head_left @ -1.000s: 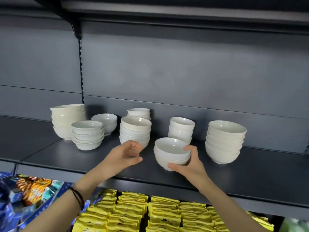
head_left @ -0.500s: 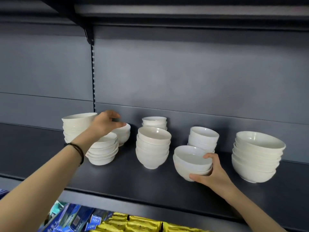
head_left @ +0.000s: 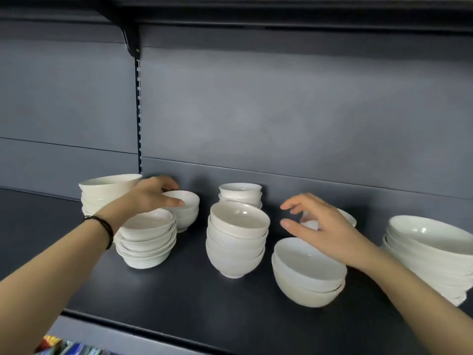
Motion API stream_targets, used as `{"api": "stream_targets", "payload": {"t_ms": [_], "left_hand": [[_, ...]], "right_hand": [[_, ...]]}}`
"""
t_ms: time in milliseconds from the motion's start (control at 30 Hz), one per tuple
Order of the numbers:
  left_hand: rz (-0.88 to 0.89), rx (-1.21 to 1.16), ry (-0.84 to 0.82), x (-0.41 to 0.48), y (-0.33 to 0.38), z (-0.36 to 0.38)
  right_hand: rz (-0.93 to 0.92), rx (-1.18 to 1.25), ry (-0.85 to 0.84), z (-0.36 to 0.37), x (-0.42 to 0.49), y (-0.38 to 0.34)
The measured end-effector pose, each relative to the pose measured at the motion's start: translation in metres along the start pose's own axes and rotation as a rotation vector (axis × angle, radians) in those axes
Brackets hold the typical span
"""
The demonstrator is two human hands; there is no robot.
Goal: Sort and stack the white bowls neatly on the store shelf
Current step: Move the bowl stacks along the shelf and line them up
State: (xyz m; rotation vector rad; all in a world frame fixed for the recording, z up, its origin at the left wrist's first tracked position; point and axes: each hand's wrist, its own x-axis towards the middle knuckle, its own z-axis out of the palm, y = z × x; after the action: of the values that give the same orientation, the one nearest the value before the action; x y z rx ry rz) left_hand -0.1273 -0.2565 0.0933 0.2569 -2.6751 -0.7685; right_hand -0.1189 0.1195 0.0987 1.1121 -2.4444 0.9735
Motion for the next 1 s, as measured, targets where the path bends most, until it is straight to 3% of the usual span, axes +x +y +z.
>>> {"api": "stream_targets", "payload": {"t_ms": [133,233,367,500,833,1000], "left_hand": [[0.029,0.266,-0.061,0.0,0.008,-0.011],[-0.016,0.321,-0.181,0.007,0.009,-0.018],[-0.082,0.11,-0.328,0.018,0.011,-0.018],[-0.153,-0.15,-0.36,0.033,-0.001,-0.011],[-0.325,-0.213,-0.22,0.055,-0.016,0.007],[-0.488,-0.561,-0.174,0.066,-0.03,0.015]], "right_hand": [[-0.085,-0.005,-0.088,0.028,0.076,-0.029],[-0.095,-0.058,-0.171,0.056,0.125,-0.044],[-0.025,-0.202,-0.373,0.085,0.17,-0.049],[0.204,-0.062,-0.52,0.109,0.202,-0.049],[0.564,0.278,-0.635,0.155,0.237,-0.037],[0.704,0.456,-0.58,0.172,0.245,-0.024]]}}
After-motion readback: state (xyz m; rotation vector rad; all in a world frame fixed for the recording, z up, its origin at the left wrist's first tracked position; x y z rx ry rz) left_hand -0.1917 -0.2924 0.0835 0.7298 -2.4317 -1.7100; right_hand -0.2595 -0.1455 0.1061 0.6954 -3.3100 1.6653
